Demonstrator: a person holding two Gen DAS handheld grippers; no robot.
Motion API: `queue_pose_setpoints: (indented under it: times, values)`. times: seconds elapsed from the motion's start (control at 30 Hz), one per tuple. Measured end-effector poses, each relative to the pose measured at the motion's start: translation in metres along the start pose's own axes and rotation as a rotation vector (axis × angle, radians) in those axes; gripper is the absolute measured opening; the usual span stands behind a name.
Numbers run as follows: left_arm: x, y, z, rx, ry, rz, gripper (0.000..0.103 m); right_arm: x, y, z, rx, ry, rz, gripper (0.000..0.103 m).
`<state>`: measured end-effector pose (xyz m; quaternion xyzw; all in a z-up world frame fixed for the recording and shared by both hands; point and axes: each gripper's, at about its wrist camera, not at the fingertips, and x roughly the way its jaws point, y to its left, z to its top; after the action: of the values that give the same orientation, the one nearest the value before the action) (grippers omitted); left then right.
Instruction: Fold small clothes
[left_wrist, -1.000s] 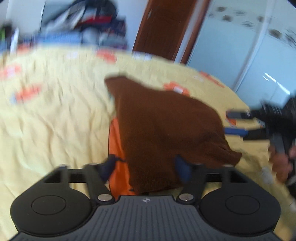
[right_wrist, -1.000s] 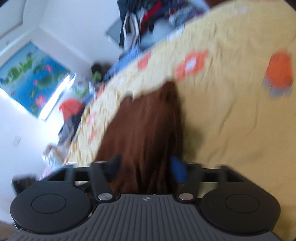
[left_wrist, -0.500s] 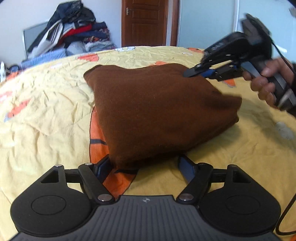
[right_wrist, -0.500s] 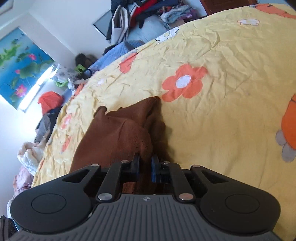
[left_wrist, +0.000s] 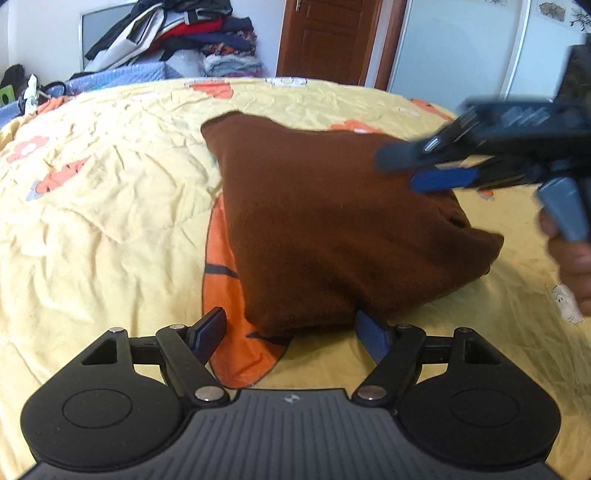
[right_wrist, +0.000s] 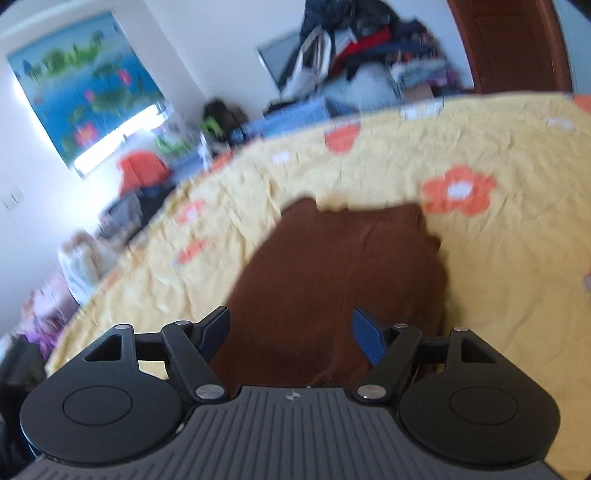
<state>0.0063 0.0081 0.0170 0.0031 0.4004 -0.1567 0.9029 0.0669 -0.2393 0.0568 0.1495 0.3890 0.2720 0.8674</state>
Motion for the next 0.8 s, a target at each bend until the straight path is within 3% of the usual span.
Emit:
queue_pose_setpoints:
  times: [0.07,0.13,0.2,0.27,0.3,0.37,0.43,0.5,0.6,0.7,0.73,0.77,0.8]
  values:
    - [0.002,-0.002,-0.003,0.001,0.001,0.004,0.077,0.021,-0.009,-0.006,-0.010,0.056,-0.046,0.073]
    - [0.002,-0.004,-0.004,0.010,-0.003,0.010,0.077,0.024,-0.021,-0.016,-0.031,0.002,-0.003,0.068]
    - [0.001,-0.003,-0.005,0.009,-0.002,0.007,0.077,0.018,-0.031,-0.016,0.030,-0.010,0.017,0.060]
    - [-0.001,-0.001,-0.005,0.001,0.000,0.007,0.077,0.009,-0.035,-0.014,0.078,-0.009,0.024,0.057]
    - [-0.003,0.001,-0.005,-0.008,0.001,0.005,0.077,0.001,-0.036,-0.013,0.107,-0.020,0.027,0.060]
    - [-0.013,0.010,-0.006,-0.049,-0.006,-0.027,0.077,-0.018,-0.035,-0.016,0.142,-0.071,0.020,0.074]
    - [-0.023,0.026,-0.007,-0.133,-0.018,-0.100,0.077,-0.035,-0.041,-0.019,0.162,-0.123,0.005,0.095]
    - [-0.025,0.045,-0.005,-0.243,-0.010,-0.166,0.078,-0.045,-0.053,-0.023,0.207,-0.117,-0.013,0.096]
    - [-0.012,0.067,0.000,-0.393,0.028,-0.239,0.077,-0.038,-0.073,-0.032,0.289,-0.014,0.011,0.096]
    - [0.008,0.074,0.006,-0.476,0.048,-0.343,0.076,-0.019,-0.075,-0.044,0.315,0.079,0.041,0.095]
    - [0.014,0.074,0.010,-0.488,0.052,-0.358,0.073,-0.016,-0.072,-0.047,0.299,0.070,0.051,0.095]
    - [0.019,0.073,0.015,-0.490,0.070,-0.364,0.057,-0.013,-0.069,-0.048,0.297,0.072,0.062,0.094]
    - [0.025,0.069,0.018,-0.485,0.089,-0.348,0.035,-0.011,-0.066,-0.047,0.304,0.073,0.072,0.086]
